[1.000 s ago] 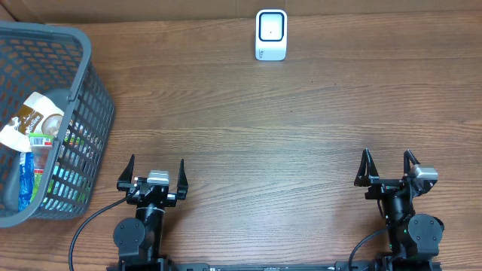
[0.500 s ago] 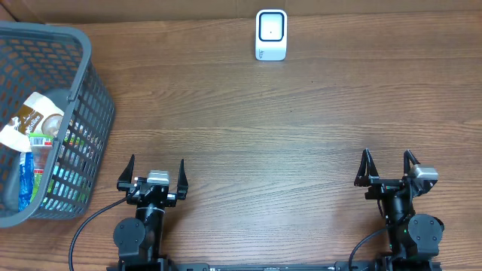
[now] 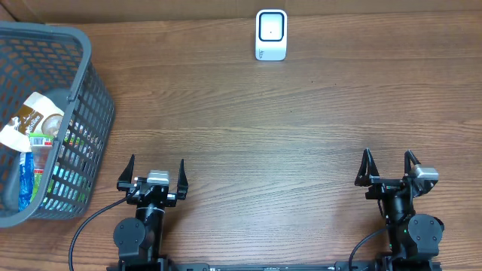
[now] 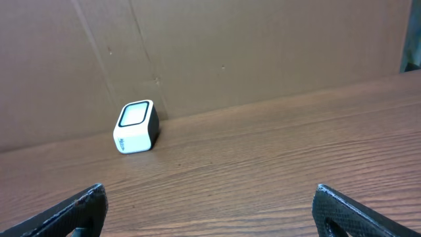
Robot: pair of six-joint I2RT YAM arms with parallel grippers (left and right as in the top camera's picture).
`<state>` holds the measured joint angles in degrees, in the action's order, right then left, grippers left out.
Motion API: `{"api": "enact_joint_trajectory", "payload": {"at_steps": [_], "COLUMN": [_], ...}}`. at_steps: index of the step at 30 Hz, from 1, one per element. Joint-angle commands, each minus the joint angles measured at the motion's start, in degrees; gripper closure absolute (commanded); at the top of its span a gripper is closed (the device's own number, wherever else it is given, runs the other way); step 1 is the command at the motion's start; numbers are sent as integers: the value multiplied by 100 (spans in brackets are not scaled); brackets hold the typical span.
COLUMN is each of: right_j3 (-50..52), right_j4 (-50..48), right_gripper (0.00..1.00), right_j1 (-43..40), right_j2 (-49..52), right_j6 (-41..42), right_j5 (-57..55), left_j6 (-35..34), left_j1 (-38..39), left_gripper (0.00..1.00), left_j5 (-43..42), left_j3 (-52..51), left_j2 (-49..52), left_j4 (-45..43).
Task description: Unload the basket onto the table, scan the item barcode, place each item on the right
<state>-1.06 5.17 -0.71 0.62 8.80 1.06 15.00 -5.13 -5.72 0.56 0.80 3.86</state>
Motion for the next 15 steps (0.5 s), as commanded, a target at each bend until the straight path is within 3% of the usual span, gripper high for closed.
{"api": "enact_joint_trajectory", "payload": {"at_steps": [1, 15], "right_j3": [59, 57], "right_j4": [-52, -199], "right_gripper": [0, 0], "right_j1": [11, 11], "right_j2": [-46, -46], "right_j6": [-9, -11], "right_j5": [-52, 160], "left_j6": [-387, -527], "left_j1": [-11, -11], "left_gripper": [0, 0], "left_j5": [11, 15], "left_j3": [-28, -26], "left_j2": [-50, -50], "left_j4": [-92, -531]}}
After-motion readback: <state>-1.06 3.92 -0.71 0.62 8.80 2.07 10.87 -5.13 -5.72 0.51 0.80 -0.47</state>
